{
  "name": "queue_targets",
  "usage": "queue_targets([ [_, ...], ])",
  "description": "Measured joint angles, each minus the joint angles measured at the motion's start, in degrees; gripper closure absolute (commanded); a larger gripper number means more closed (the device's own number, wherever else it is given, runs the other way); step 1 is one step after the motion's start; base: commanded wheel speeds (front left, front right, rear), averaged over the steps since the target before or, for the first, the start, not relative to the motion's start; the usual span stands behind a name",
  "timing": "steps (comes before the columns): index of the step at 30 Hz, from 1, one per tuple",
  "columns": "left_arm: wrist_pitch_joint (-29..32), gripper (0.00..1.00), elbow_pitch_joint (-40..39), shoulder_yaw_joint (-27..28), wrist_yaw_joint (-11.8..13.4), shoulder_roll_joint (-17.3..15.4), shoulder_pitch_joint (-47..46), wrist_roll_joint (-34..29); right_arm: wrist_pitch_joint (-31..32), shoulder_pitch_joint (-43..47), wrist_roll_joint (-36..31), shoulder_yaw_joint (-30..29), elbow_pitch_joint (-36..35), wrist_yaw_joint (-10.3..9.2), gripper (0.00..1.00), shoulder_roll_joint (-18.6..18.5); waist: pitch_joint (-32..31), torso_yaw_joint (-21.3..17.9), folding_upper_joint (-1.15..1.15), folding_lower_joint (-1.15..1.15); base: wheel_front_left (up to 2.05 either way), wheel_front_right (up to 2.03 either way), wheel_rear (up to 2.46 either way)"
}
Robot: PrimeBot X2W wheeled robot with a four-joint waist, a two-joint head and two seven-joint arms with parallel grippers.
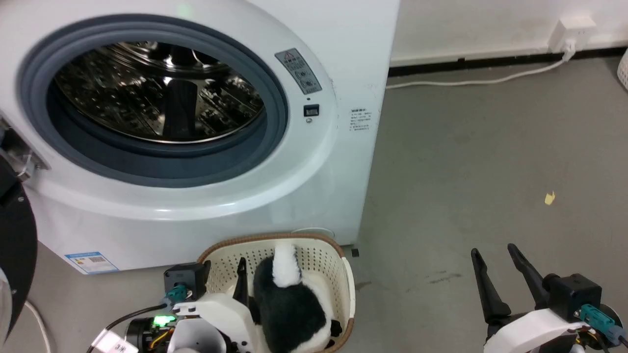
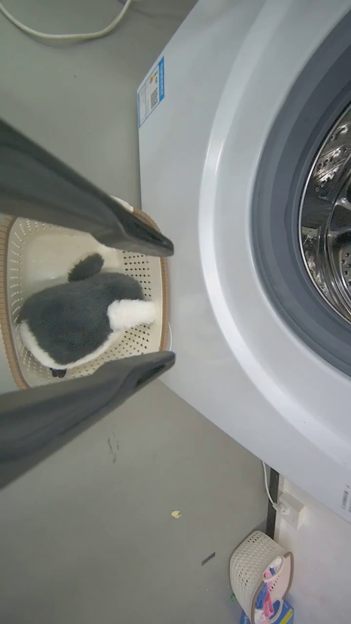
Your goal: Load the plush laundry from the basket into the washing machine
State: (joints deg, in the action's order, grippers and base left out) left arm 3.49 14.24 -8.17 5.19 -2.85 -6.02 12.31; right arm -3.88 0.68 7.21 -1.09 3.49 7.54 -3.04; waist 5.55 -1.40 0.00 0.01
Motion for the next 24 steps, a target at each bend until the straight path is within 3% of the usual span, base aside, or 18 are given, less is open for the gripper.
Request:
queue_targets([
  [24, 6.7, 0.0, 14.3, -8.7, 5.8, 0.1, -11.5, 9.1, -2.7, -2.6, 4.6, -2.2, 1.1, 0.0, 0.0, 0.0, 11.4, -1.6, 0.0, 0.0, 0.0, 0.0, 0.0],
])
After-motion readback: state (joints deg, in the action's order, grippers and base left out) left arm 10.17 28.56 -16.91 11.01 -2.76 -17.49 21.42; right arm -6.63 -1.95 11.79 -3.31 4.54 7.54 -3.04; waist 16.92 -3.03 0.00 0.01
